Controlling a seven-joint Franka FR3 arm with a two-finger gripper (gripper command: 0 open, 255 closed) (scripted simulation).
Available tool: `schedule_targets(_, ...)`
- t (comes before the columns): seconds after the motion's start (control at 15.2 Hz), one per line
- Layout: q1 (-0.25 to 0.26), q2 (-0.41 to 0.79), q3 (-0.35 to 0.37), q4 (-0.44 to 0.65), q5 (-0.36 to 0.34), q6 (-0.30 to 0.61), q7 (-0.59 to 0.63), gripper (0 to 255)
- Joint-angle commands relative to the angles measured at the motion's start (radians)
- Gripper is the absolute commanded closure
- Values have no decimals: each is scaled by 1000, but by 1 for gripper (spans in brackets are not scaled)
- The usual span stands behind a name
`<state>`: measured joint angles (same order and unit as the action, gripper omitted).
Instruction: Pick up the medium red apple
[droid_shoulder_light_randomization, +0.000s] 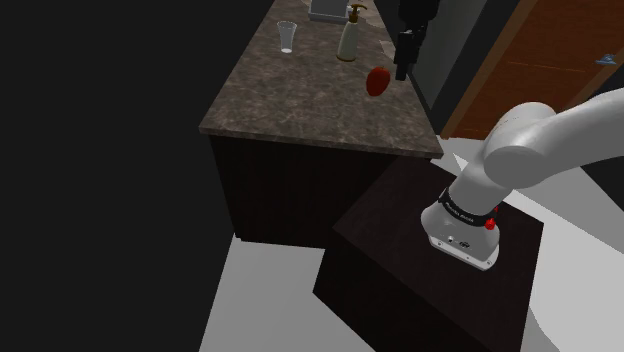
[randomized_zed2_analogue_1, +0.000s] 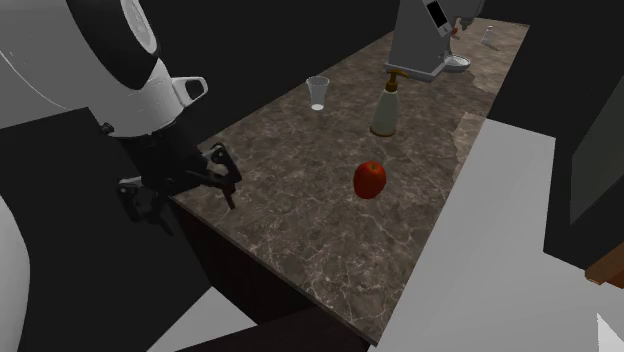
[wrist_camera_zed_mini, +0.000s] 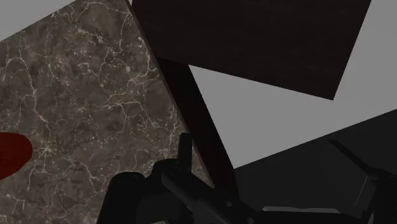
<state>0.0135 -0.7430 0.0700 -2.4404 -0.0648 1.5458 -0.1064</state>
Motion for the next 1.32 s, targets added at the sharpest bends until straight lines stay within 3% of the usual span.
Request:
schedule_targets(0.0,0,0,0,0,0,0,0,0)
schedule_targets(0.73,-93,190,-219,21,-136,242,-230,0)
schedule_targets(1.25,-131,414,-365,136,-149,404,-401,0)
